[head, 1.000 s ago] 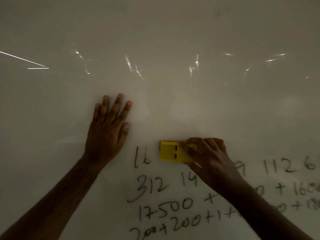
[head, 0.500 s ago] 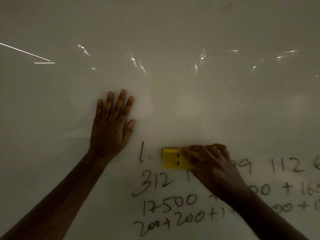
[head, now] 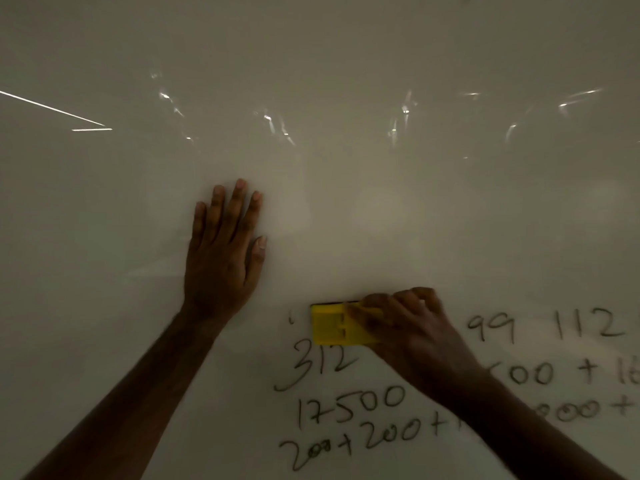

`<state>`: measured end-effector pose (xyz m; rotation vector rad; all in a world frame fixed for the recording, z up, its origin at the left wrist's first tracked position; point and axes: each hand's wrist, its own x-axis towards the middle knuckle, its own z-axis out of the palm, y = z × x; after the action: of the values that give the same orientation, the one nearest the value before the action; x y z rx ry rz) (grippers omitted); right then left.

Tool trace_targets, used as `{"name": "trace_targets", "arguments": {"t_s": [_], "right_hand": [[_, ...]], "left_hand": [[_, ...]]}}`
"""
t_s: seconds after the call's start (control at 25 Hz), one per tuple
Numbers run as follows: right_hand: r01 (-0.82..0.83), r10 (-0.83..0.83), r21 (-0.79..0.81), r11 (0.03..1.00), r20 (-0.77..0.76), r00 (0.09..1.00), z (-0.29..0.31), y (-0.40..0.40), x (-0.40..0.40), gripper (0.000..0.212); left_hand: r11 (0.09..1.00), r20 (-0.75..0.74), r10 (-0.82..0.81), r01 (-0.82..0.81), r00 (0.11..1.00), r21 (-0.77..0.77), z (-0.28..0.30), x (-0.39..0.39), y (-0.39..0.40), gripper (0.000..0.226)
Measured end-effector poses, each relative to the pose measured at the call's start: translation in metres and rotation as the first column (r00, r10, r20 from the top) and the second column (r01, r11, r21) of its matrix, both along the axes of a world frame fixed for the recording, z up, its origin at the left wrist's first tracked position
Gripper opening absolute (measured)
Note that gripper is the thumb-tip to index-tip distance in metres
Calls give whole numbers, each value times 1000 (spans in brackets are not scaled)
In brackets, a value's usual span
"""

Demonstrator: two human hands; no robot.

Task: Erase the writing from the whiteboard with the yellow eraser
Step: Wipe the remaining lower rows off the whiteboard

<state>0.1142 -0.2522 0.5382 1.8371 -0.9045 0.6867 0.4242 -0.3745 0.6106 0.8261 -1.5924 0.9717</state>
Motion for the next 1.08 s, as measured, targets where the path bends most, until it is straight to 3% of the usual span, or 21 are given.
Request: {"name": "trace_targets", "arguments": {"t_s": [0.12, 0.24, 0.36, 0.52, 0.68, 0.8, 0.96, 1.08], "right_hand": [[5, -1, -48, 999, 97, 995, 19, 1, -6, 54], [-17, 26, -50, 999, 186, 982, 28, -12, 37, 56], [-39, 40, -16, 999, 60, 997, 0, -24, 71, 62], [-25, 29, 41, 999, -86, 996, -24, -11, 33, 65], [6, -6, -25, 1000, 8, 1000, 13, -1, 5, 59], [-14, 18, -54, 998, 87, 996, 27, -13, 36, 61], [-60, 62, 25, 998, -85, 994, -18, -19, 64, 58], [-73, 83, 52, 996, -210, 974, -37, -10, 36, 59]], "left_hand": [[1000, -5, 7, -7, 1000, -10, 0, -2, -1, 62], [1000, -3, 11, -11, 1000, -12, -1, -1, -1, 62], [1000, 12, 1, -1, 1000, -8, 0, 1, -1, 62], [1000, 19, 4, -3, 1000, -14, -2, 3, -2, 61], [1000, 16, 8, -7, 1000, -29, -5, 1, -3, 61], [1000, 8, 1, -1, 1000, -22, -4, 2, -3, 61], [1000, 17, 12, -11, 1000, -15, -6, 4, -2, 61], [1000, 30, 21, -21, 999, -10, -7, 5, -2, 61]]}}
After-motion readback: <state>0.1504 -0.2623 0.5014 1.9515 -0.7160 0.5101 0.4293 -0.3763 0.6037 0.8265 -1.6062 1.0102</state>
